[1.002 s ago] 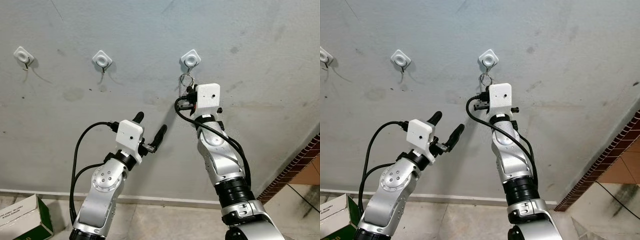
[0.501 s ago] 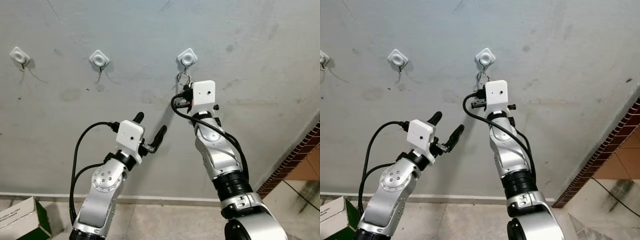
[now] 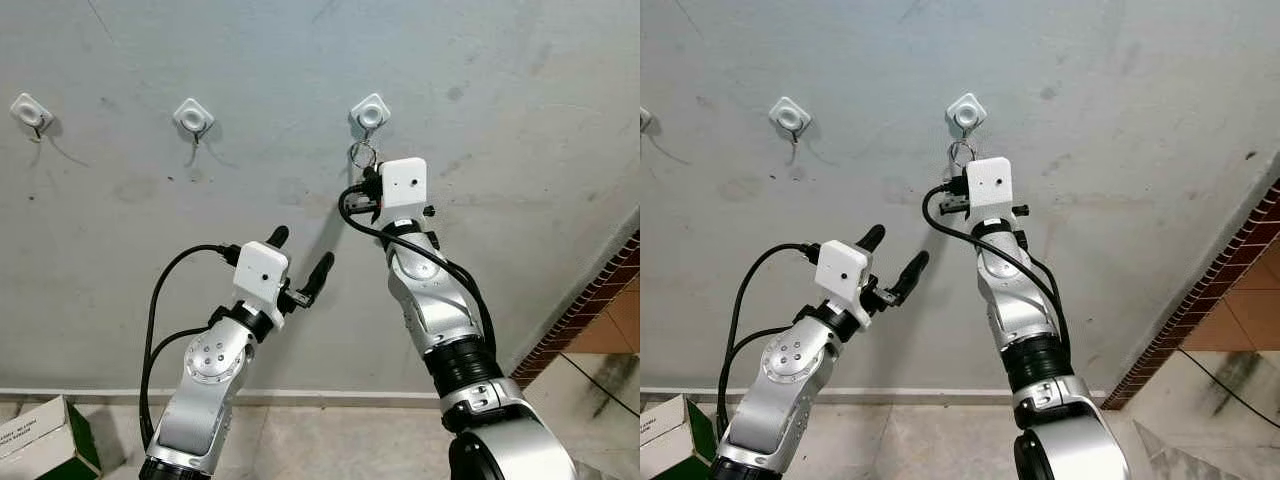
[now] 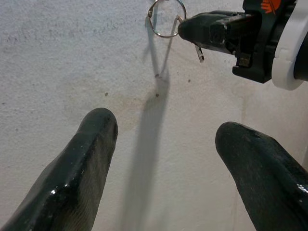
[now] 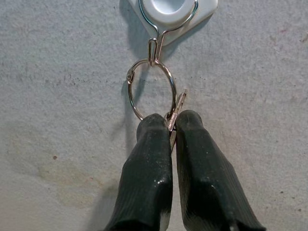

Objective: Hang keys on a hook

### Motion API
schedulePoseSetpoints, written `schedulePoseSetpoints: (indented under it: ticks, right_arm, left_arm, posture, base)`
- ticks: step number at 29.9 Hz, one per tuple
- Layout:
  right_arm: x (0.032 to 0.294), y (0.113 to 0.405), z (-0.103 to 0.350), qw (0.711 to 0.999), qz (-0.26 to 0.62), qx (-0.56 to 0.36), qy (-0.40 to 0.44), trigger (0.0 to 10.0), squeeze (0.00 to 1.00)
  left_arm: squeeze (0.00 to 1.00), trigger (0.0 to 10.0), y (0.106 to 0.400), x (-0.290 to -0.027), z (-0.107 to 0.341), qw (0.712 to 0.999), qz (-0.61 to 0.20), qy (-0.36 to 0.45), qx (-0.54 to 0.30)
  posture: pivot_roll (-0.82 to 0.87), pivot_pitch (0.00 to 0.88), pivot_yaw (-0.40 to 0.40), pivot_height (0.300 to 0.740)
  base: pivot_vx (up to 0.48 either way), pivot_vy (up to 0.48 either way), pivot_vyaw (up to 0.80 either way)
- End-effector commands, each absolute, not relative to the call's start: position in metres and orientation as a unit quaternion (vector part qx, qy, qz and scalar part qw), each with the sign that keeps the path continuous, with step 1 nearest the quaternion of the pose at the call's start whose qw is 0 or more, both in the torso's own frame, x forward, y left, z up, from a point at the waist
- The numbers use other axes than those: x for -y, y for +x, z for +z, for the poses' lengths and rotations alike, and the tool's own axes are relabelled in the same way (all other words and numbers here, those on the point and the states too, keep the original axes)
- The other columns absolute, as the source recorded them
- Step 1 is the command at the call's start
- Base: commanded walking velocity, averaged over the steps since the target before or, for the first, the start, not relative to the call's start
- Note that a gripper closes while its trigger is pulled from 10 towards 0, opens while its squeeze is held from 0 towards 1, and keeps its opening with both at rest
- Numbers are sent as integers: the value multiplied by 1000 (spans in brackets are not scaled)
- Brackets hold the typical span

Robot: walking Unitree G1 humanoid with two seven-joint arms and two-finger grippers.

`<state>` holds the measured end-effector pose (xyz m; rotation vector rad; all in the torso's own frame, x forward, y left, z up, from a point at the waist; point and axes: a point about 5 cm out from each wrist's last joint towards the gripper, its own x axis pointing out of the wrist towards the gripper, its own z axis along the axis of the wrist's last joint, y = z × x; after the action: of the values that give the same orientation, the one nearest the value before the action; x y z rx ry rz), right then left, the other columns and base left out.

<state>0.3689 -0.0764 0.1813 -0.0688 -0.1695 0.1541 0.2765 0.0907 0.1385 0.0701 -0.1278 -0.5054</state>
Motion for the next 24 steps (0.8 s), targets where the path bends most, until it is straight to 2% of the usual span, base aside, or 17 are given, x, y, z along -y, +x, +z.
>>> schedulePoseSetpoints:
  ticks: [1, 10, 17, 24]
  right_arm:
    - [75, 373, 201, 990, 76, 120, -22, 10000, 0]
    - [79, 374, 213, 987, 71, 141, -11, 10000, 0]
    - [73, 376, 208, 986, 115, 110, -39, 10000, 0]
    - [83, 376, 214, 986, 87, 138, -33, 10000, 0]
  left_arm:
    - [0, 10000, 277, -90, 137, 965, -252, 41, 57]
    - [0, 10000, 277, -91, 137, 966, -249, 42, 57]
    - [0, 10000, 277, -91, 137, 966, -248, 44, 56]
    - [0, 10000, 278, -92, 137, 966, -248, 45, 55]
  posture:
    - [50, 10, 23, 740]
    - [52, 9, 24, 740]
    - [56, 6, 22, 740]
    - [56, 4, 23, 740]
  base:
    - [0, 0, 0]
    - [0, 0, 0]
    - [0, 0, 0]
    - [0, 0, 0]
